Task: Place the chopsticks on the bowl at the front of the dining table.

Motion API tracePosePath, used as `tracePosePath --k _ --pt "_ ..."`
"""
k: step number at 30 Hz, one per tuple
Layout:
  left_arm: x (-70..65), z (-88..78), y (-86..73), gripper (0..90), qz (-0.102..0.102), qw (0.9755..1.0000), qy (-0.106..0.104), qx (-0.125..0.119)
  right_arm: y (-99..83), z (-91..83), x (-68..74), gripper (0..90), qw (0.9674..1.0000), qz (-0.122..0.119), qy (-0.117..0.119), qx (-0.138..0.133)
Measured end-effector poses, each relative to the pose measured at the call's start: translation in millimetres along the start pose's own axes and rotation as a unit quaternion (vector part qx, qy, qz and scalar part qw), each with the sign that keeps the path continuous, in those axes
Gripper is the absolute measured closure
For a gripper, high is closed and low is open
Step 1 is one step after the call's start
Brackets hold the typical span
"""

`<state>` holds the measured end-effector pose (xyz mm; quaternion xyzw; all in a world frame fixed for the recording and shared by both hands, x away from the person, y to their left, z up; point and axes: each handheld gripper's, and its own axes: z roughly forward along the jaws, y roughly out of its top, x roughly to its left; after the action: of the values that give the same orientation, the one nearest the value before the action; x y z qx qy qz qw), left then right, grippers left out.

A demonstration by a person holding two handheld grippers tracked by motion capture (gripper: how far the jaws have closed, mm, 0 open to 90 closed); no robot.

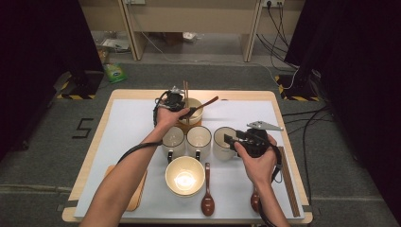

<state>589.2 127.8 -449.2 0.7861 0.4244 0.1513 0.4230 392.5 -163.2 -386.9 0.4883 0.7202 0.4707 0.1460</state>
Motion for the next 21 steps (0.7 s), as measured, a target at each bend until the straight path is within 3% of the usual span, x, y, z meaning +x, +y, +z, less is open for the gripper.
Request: tracePosePath --k 21 --pt "-1.3 -0.3 2.7 40.7 0.016 0.9999 0.004 0.002 -0.6 0.8 -0.4 42.8 1.0 0.002 0.001 0.001"
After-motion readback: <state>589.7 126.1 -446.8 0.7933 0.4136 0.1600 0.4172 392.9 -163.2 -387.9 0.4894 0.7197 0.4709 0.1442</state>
